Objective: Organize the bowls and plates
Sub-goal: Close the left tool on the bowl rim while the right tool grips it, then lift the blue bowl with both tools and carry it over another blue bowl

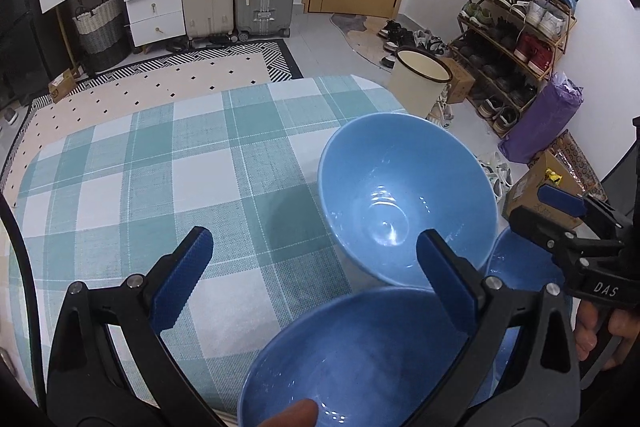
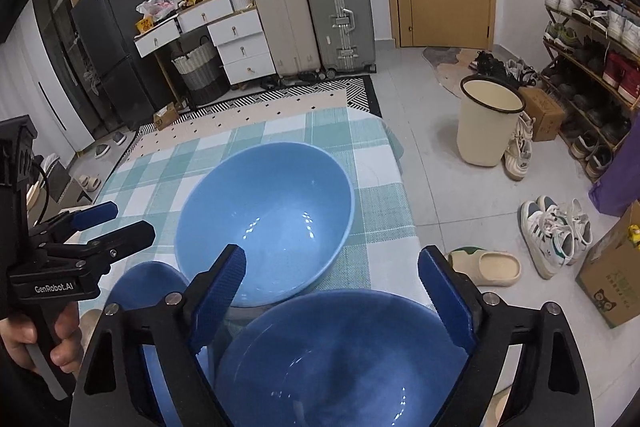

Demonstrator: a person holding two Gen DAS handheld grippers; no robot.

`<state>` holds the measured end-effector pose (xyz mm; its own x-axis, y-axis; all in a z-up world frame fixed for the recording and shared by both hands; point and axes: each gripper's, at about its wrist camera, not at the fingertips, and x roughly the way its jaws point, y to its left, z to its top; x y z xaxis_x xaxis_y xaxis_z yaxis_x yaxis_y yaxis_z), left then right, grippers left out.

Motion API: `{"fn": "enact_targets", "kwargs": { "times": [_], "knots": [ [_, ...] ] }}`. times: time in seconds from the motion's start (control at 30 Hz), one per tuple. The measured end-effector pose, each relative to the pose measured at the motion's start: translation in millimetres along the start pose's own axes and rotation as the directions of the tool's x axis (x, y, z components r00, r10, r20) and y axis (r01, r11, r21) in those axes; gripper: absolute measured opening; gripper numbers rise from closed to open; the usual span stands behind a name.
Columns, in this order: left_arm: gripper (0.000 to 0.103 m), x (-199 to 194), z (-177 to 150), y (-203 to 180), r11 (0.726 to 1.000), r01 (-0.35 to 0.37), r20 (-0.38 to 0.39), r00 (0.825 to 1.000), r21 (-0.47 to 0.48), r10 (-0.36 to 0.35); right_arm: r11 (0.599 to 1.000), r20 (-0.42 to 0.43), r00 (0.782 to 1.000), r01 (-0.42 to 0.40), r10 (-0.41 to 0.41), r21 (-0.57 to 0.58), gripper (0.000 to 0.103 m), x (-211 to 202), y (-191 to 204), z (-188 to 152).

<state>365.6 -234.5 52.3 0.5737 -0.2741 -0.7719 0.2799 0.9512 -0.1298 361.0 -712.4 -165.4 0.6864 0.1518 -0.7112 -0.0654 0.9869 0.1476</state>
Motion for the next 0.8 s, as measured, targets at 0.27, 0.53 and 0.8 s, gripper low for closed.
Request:
{"fn": "enact_targets", "kwargs": {
  "times": [0.27,0.53,0.8],
  "knots": [
    [0.08,28,4,0,1.0,0.015,-0.054,0.998,-0.017,-0.016,1.0,-0.035,0.999,0.001,-0.001,-0.001,0.076,21,-3,2],
    [0.054,43,5,0,0.998,0.05,-0.076,0.996,-0.034,-0.053,0.998,-0.05,0.997,-0.059,0.06,0.017,0.054,34,-7,5],
    [0.028,54,5,-4,0.998,0.057,-0.099,0.993,-0.03,-0.06,0.998,-0.073,0.996,-0.051,0.054,0.039,0.031,50,-11,5]
  ]
}}
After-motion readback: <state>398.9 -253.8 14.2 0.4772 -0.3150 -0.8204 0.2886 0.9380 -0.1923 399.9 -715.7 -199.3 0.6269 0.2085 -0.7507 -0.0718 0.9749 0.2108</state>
